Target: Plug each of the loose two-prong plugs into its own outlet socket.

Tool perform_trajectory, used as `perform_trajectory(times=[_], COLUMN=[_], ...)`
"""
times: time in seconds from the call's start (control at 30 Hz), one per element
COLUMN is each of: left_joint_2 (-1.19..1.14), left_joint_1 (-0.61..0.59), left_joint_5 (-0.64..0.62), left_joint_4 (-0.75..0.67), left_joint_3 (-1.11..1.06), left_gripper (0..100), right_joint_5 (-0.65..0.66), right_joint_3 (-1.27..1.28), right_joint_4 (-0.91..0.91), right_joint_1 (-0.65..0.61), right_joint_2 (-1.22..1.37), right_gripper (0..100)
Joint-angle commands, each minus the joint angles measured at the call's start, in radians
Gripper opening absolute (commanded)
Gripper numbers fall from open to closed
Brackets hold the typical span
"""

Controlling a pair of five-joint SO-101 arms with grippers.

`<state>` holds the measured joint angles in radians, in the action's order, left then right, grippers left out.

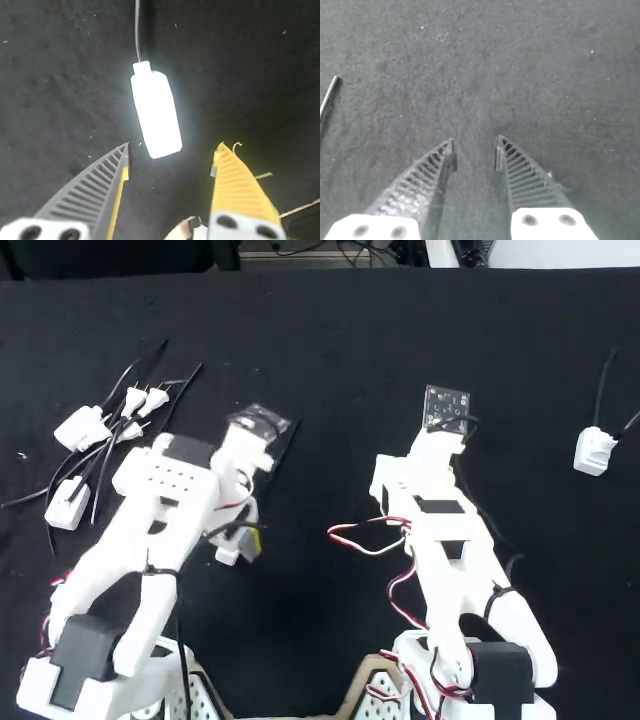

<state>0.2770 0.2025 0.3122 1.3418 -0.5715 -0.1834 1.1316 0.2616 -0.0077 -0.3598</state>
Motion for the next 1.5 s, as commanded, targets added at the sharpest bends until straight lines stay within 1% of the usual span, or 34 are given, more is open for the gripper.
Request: perform_trajectory(times=[0.0,0.23,0.33,0.4,0.5,0.63,0.7,0.77,0.87,1.03,1.2,1.3,1.37,1.47], left_joint_2=[0.014,0.012,0.012,0.017,0.017,0.017,0.009,0.005,0.009,0.005,0.005,0.005,0.005,0.005], left_joint_1=[-0.094,-0.223,-0.242,-0.231,-0.160,0.004,0.061,0.077,0.059,0.004,-0.039,-0.085,-0.124,-0.176], left_joint_5=[0.049,0.083,0.081,0.078,0.075,0.075,0.075,0.075,0.080,0.081,0.081,0.081,0.083,0.083], left_joint_4=[-0.063,-0.069,-0.069,-0.068,-0.014,0.101,0.110,0.104,0.032,-0.081,-0.215,-0.295,-0.330,-0.342], left_joint_3=[-0.022,-0.012,-0.012,-0.007,0.048,0.117,0.120,0.120,0.090,0.021,-0.073,-0.116,-0.130,-0.130], left_gripper=[26,26,26,26,26,26,26,26,26,26,26,26,26,26], right_joint_5=[0.005,0.005,0.005,0.005,0.005,0.005,0.005,0.005,0.005,0.005,0.005,0.005,0.005,0.005], right_joint_3=[-0.016,-0.018,-0.018,-0.018,-0.016,-0.015,-0.015,-0.015,-0.015,-0.013,-0.015,-0.015,-0.015,-0.015], right_joint_4=[-0.025,-0.025,-0.025,-0.025,-0.025,-0.025,-0.025,-0.025,-0.025,-0.025,-0.025,-0.025,-0.025,-0.025], right_joint_1=[-0.017,-0.018,-0.018,-0.018,-0.018,-0.018,-0.018,-0.018,-0.021,-0.074,-0.078,-0.078,-0.078,-0.078], right_joint_2=[-0.042,-0.042,-0.042,-0.042,-0.042,-0.042,-0.042,-0.042,-0.042,-0.042,-0.042,-0.042,-0.042,-0.042], right_gripper=[12.0,12.0,12.0,12.0,12.0,12.0,12.0,12.0,12.0,12.0,12.0,12.0,12.0,12.0])
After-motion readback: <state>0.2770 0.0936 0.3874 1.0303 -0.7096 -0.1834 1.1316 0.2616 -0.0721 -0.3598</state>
